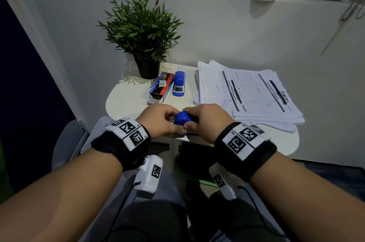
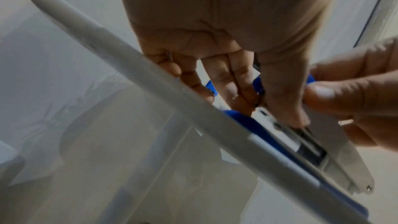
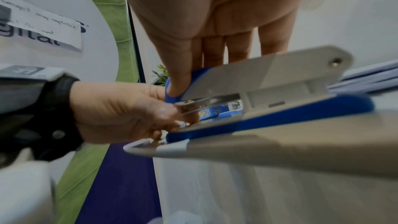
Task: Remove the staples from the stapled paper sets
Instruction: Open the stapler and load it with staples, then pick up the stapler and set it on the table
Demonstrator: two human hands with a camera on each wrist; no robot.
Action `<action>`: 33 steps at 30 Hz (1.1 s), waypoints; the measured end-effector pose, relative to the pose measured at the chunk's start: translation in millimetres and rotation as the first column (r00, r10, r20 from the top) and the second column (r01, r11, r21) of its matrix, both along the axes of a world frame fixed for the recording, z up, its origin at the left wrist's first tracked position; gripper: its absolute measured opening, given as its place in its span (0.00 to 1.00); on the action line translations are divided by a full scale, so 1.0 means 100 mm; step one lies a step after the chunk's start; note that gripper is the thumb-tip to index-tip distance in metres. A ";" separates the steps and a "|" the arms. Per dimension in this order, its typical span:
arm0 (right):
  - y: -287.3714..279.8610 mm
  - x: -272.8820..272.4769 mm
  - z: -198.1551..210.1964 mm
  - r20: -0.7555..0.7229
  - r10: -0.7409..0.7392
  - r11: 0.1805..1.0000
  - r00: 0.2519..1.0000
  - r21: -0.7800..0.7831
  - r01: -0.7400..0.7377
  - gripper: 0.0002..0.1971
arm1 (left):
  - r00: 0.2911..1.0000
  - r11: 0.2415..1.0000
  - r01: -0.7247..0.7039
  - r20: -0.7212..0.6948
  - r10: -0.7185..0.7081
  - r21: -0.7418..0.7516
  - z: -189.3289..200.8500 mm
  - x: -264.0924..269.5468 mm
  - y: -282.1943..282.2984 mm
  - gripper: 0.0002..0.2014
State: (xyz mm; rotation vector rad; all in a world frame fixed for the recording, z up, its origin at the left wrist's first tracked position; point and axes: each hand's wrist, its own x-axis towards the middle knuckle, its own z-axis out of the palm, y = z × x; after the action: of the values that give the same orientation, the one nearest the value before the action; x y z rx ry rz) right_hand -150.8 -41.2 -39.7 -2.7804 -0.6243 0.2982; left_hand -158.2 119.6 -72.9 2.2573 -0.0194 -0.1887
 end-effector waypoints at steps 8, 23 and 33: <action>-0.19 0.05 -0.06 -0.055 -0.011 1.000 0.998 -0.002 0.011 0.24 | 0.999 0.999 0.034 -0.027 -0.033 0.021 0.11 -0.03 0.01 0.23; -0.62 -0.04 -0.10 -0.076 -0.120 0.991 0.990 -0.066 0.115 0.11 | 0.999 0.558 0.033 -0.006 -0.051 0.829 0.47 0.67 0.19 0.20; -0.62 -0.04 -0.14 -0.018 -0.109 0.993 0.994 -0.047 0.108 0.12 | 0.992 0.497 -0.030 -0.036 0.123 0.867 0.44 1.17 0.15 0.14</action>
State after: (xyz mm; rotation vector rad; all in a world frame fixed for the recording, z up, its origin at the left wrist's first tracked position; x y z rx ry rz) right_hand -155.2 -103.2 -53.6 -2.8389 -0.4653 0.3215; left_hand -41.4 134.6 -28.5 3.2750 0.3004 -0.3046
